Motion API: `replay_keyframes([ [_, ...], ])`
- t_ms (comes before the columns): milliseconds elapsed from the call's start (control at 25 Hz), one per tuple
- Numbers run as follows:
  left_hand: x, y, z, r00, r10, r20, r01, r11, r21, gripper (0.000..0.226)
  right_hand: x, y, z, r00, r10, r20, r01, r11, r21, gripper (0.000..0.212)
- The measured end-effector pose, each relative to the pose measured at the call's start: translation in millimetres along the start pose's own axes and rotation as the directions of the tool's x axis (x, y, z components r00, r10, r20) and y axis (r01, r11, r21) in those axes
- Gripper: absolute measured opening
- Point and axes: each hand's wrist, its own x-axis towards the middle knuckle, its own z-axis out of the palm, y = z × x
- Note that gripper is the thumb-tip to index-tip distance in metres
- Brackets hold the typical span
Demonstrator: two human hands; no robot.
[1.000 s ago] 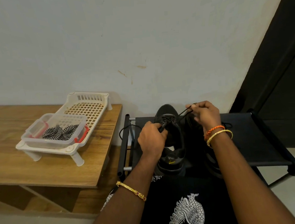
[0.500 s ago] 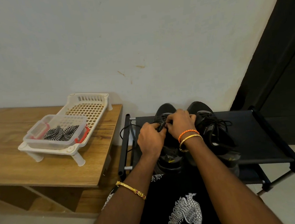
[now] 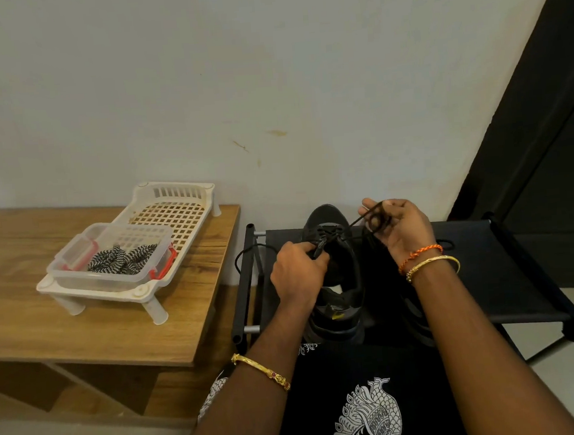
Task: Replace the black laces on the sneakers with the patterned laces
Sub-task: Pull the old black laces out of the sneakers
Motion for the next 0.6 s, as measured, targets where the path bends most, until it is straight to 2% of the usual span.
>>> replay_keyframes([
  [40,0,0,0,1.0,0.0,0.002,0.0,1.0,-0.009,0.022,-2,2,3,1.0,-0.005,-0.009,0.004,0.999,-0.054,0.022],
  [80,1,0,-1,1.0,0.0,0.005,0.0,1.0,-0.011,0.022,-5,5,6,0.996,-0.084,-0.007,0.079,0.959,-0.271,0.02],
  [120,0,1,-1,1.0,0.001,0.005,-0.001,1.0,-0.005,0.022,-5,9,8,0.979,-0.196,0.053,0.192,0.809,-0.556,0.017],
  [160,0,0,0,1.0,-0.001,0.007,0.001,1.0,0.001,0.023,-8,13,10,0.951,-0.268,0.156,0.288,0.574,-0.767,0.013],
  [200,0,0,-1,1.0,-0.005,0.009,0.005,1.0,0.005,0.023,-9,18,11,0.926,-0.269,0.266,0.353,0.365,-0.861,0.01],
  [240,1,1,-1,1.0,-0.009,0.012,0.009,1.0,0.002,0.023,-9,22,13,0.913,-0.231,0.337,0.386,0.214,-0.897,0.012],
  [360,0,2,-3,1.0,-0.01,0.019,0.01,1.0,0.002,0.022,-9,27,18,0.909,-0.12,0.399,0.39,-0.087,-0.917,0.018],
  [400,0,2,-3,1.0,-0.008,0.018,0.008,1.0,0.01,0.022,-9,28,19,0.909,-0.099,0.404,0.389,-0.147,-0.91,0.019],
  [480,0,3,-4,1.0,-0.006,0.016,0.006,1.0,0.018,0.022,-9,31,20,0.897,-0.12,0.426,0.407,-0.151,-0.901,0.019],
  [520,0,3,-4,1.0,-0.007,0.013,0.007,1.0,0.022,0.022,-9,32,18,0.889,-0.152,0.432,0.42,-0.102,-0.902,0.021],
  [600,0,3,-3,1.0,-0.007,0.007,0.007,1.0,0.023,0.023,-11,29,14,0.901,-0.184,0.393,0.414,0.09,-0.906,0.027],
])
